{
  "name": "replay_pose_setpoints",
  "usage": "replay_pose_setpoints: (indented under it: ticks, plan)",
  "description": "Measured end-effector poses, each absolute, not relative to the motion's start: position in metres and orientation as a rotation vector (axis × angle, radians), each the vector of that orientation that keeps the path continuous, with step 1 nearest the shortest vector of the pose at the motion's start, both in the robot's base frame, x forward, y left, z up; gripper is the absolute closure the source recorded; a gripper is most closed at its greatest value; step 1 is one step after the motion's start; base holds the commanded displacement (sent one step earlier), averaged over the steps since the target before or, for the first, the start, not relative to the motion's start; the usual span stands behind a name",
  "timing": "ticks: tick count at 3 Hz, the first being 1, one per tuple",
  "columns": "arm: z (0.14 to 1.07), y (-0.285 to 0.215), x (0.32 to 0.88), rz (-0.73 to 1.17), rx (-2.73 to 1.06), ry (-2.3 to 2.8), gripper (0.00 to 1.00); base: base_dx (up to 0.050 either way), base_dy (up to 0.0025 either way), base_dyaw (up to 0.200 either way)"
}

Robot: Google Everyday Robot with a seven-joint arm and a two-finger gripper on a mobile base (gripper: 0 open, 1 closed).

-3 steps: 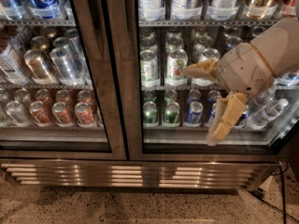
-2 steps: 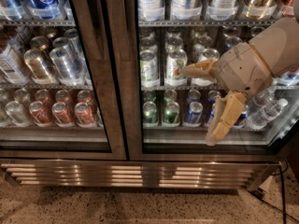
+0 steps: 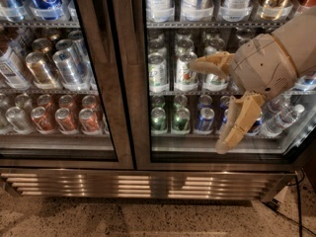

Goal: Open right fridge door

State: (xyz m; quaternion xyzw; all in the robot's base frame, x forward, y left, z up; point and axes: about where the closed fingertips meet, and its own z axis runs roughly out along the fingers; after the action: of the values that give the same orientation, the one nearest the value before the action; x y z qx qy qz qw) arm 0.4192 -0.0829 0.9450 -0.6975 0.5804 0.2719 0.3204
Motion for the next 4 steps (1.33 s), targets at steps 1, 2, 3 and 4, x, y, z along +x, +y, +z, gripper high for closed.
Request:
replay_pose_setpoints:
  ticks: [1,2,3,4]
  plan:
    - [0.945,-0.083,0.419,0.715,-1.833,1.525,0.00,0.000,0.00000,0.000]
    - [0.945,-0.079,0.419,0.827,-1.791,1.440,0.00,0.000,0.00000,0.000]
    - [0.944,-0.072,0.417,1.039,-1.707,1.241,0.00,0.000,0.00000,0.000]
    - [0.946,-0.068,0.420,1.107,-1.653,1.189,0.00,0.000,0.00000,0.000]
